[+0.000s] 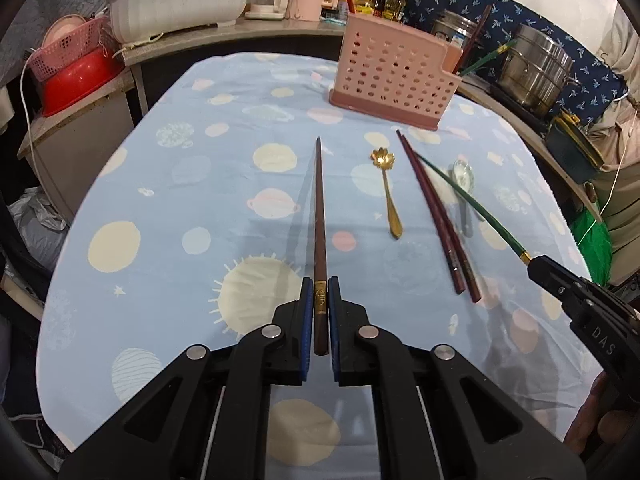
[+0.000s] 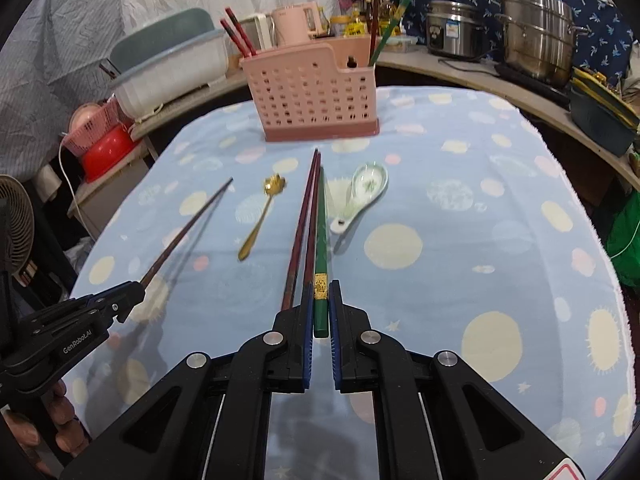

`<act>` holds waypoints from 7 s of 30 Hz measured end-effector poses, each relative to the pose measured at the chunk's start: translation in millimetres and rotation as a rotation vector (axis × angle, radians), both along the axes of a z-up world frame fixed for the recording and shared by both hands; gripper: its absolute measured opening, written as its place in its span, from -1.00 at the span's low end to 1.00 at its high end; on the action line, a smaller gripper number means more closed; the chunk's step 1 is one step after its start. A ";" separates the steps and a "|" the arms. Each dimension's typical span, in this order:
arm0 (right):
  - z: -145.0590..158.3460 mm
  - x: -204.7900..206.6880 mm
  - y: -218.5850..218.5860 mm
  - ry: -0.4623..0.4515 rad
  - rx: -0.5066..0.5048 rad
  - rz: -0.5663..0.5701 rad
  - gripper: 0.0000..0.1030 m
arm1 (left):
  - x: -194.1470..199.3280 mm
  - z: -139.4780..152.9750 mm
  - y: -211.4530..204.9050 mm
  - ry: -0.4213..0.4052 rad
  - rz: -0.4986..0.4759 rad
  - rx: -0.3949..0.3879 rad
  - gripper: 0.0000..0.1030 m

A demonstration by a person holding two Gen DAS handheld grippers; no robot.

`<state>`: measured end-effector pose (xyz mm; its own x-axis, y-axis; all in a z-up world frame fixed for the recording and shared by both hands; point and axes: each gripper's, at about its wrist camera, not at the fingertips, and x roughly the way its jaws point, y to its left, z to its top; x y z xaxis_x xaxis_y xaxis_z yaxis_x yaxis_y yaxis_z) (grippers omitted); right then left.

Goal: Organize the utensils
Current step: 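Lift both held chopsticks and carry them over the pink holder, then lower both chopsticks into the pink holder and open both tools, then move both open tools back over the two dark red chopsticks, then grasp a dark red chopstick with the right tool while the left tool grasps the other, then lift both dark red chopsticks and carry them over the pink holder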

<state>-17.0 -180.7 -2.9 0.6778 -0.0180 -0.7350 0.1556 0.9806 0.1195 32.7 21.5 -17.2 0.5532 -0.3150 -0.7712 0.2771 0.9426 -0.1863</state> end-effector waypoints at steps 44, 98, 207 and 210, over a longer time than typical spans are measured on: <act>239.3 99.8 -50.1 -0.432 -0.015 -0.005 -0.86 | 118.0 276.5 -77.2 -0.445 -0.063 -0.111 -0.87; 140.7 129.6 -63.4 -0.338 -0.015 -0.105 0.09 | 170.1 168.1 -70.4 -0.342 0.094 -0.059 0.10; -25.1 5.4 -5.9 0.058 0.017 0.022 -0.86 | 17.4 -12.9 -88.5 0.065 -0.130 0.049 -0.86; -12.3 1.2 -2.8 0.029 0.015 0.028 -0.86 | 14.4 0.8 -81.4 0.035 -0.119 0.046 -0.86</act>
<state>-15.8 -183.6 -15.3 0.6567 0.0121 -0.7541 0.1312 0.9828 0.1300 47.1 -59.9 -16.4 0.4866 -0.3407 -0.8045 0.3812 0.9113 -0.1553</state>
